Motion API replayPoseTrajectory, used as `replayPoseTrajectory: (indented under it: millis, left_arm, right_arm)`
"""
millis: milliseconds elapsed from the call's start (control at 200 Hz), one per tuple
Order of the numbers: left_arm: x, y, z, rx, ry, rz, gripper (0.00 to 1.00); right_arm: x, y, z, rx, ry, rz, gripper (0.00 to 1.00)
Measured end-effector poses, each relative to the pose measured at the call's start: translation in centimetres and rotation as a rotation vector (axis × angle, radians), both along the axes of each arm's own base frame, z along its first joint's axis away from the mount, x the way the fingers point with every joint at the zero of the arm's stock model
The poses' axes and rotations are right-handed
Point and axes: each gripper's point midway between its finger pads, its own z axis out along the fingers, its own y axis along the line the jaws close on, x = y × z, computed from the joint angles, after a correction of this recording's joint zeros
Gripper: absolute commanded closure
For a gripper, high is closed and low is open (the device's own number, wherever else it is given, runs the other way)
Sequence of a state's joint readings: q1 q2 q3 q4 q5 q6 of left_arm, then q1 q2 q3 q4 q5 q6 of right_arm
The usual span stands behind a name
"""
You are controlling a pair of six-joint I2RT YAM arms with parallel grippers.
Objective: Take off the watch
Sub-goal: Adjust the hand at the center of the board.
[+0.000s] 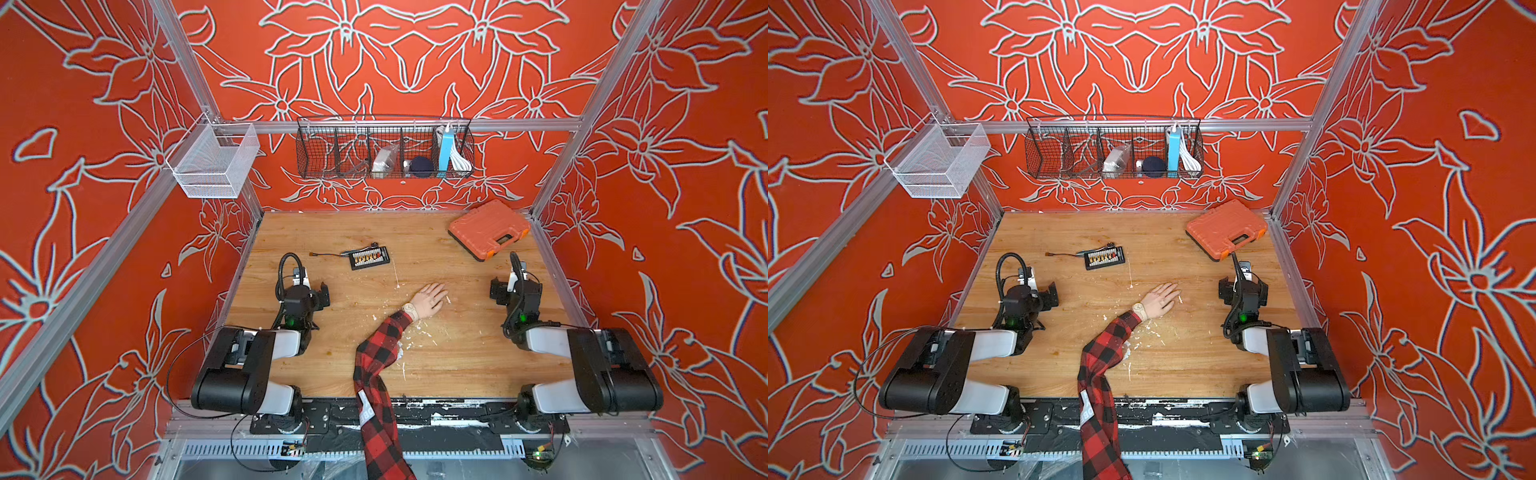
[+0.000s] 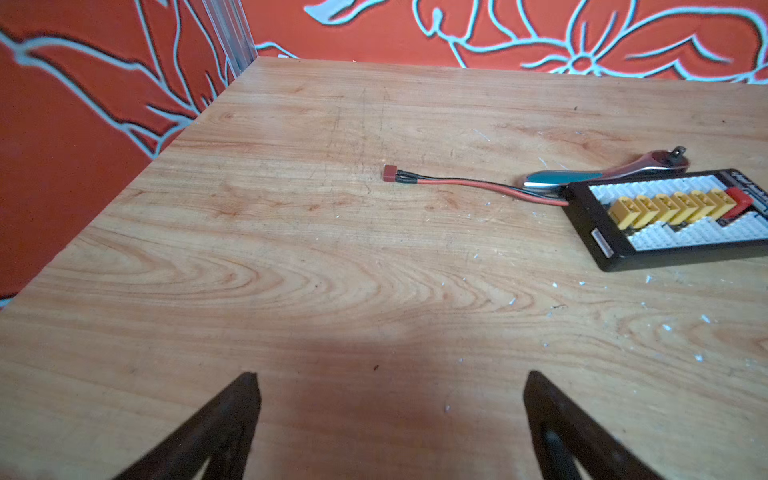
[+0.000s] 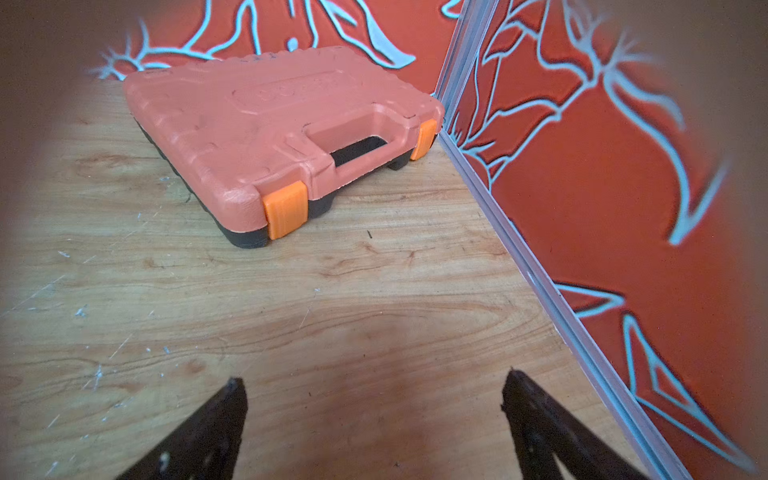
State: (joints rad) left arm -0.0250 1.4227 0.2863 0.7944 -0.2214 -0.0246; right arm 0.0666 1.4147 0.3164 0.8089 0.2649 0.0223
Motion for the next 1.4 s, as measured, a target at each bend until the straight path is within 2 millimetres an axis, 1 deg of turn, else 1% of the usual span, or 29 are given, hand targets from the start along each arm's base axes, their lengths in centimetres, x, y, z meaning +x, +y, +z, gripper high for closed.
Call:
replayPoseTrajectory:
  millis: [996,1051,1116,1151,1226,1281,1311,1356,1396]
  left_arm:
    - [0.0,0.0,0.1,0.000,-0.002,0.002,0.02]
    - [-0.1,0.0,0.1,0.002,0.019,0.002,0.02]
    - [0.3,0.1,1.2,0.006,0.038,0.009,0.02]
    - [0.8,0.2,2.4,0.008,0.029,0.013,0.02]
    - [1.9,0.3,5.7,0.010,-0.016,0.023,0.02]
    - [2.3,0.4,7.5,0.008,-0.034,0.030,0.02]
    - [2.3,0.4,8.2,0.004,-0.035,0.036,0.02]
    - [2.3,0.4,8.9,-0.005,-0.027,0.044,0.02]
    - [2.2,0.2,9.2,-0.014,-0.017,0.045,0.02]
  right_arm:
    - [0.0,0.0,0.0,0.000,0.000,-0.001,0.02]
    - [-0.1,-0.1,0.1,0.001,-0.002,-0.009,0.02]
    - [-0.4,-0.3,0.4,0.002,-0.020,-0.016,0.02]
    - [-0.6,-0.3,0.5,0.002,-0.027,-0.018,0.02]
    - [-1.0,-0.3,0.5,0.003,-0.029,-0.017,0.02]
    - [-1.2,-0.3,0.7,0.002,-0.029,-0.017,0.02]
    - [-1.3,-0.3,1.0,0.002,-0.021,-0.018,0.02]
    - [-1.4,-0.4,1.9,0.002,-0.017,-0.020,0.02]
    - [-1.3,-0.4,3.3,0.004,-0.032,-0.020,0.02]
